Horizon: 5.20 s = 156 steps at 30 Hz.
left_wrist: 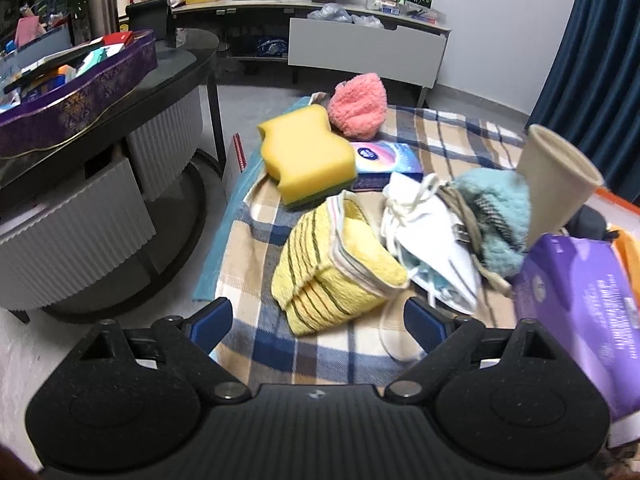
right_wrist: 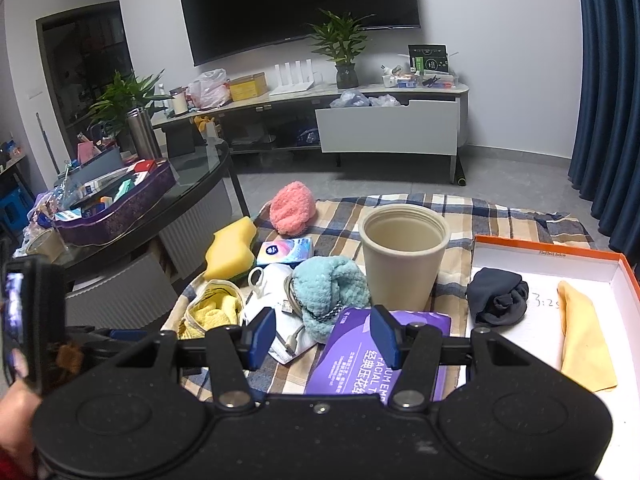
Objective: Organize soft objects
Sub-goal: 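Move both tools back over the pile of soft items, then grasp the yellow-striped towel with the left tool while the right tool grasps the light-blue knit hat, then carry the striped towel and blue knit hat over the white box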
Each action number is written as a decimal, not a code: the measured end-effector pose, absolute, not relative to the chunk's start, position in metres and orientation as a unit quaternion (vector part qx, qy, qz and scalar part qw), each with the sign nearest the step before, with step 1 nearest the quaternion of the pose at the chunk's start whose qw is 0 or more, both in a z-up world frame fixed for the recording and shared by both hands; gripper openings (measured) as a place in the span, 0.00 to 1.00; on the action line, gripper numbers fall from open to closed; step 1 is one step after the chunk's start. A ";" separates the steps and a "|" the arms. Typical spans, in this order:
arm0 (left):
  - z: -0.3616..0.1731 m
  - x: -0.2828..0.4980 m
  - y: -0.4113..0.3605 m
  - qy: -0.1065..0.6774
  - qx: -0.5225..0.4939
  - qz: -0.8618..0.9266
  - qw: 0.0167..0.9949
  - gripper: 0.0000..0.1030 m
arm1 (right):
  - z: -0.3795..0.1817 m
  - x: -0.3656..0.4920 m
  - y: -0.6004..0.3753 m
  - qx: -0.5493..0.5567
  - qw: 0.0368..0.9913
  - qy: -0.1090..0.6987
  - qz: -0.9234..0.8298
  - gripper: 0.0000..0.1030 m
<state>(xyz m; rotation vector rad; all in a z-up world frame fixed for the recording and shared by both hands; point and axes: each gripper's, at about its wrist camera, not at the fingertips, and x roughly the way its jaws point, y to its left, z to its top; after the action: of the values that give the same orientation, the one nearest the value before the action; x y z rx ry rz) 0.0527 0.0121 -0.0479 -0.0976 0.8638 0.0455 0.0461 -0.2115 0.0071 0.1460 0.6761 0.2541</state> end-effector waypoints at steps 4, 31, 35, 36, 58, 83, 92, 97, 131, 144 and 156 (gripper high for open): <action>-0.056 0.068 0.017 0.417 -0.046 0.026 0.907 0.92 | 0.007 0.048 -0.212 0.073 0.932 0.331 0.125 0.62; -0.024 0.052 0.033 0.353 -0.111 -0.046 0.928 0.16 | -0.027 0.142 -0.148 0.017 0.901 0.415 0.128 0.55; -0.025 0.054 0.033 0.353 -0.116 -0.049 0.927 0.16 | -0.040 0.161 -0.147 0.018 0.895 0.432 0.109 0.54; -0.025 0.054 0.033 0.353 -0.116 -0.051 0.927 0.16 | -0.043 0.164 -0.148 0.019 0.894 0.436 0.104 0.43; 0.022 0.040 0.003 0.319 -0.095 -0.052 0.942 0.16 | 0.023 0.090 -0.183 0.073 0.933 0.328 0.131 0.18; 0.038 0.017 -0.044 0.314 -0.068 -0.085 0.943 0.16 | 0.042 0.026 -0.227 0.094 0.943 0.302 0.103 0.18; 0.038 0.016 -0.062 0.316 -0.055 -0.100 0.942 0.16 | 0.041 0.018 -0.246 0.102 0.946 0.297 0.084 0.19; 0.038 0.016 -0.071 0.318 -0.049 -0.109 0.941 0.16 | 0.041 0.015 -0.259 0.109 0.946 0.296 0.073 0.19; 0.041 0.026 -0.141 0.321 -0.014 -0.180 0.930 0.16 | 0.043 -0.006 -0.330 0.139 0.952 0.273 0.000 0.19; 0.035 0.036 -0.170 0.335 -0.012 -0.212 0.918 0.16 | 0.042 -0.012 -0.358 0.152 0.951 0.266 -0.034 0.19; 0.029 0.045 -0.202 0.344 -0.002 -0.237 0.909 0.16 | 0.034 -0.014 -0.388 0.164 0.948 0.266 -0.066 0.19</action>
<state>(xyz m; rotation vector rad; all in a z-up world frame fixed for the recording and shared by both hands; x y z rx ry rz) 0.0447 -0.2020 0.0291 -0.0034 0.7107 -0.4881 -0.0136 -0.3880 0.0343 0.3332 0.5414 -0.1336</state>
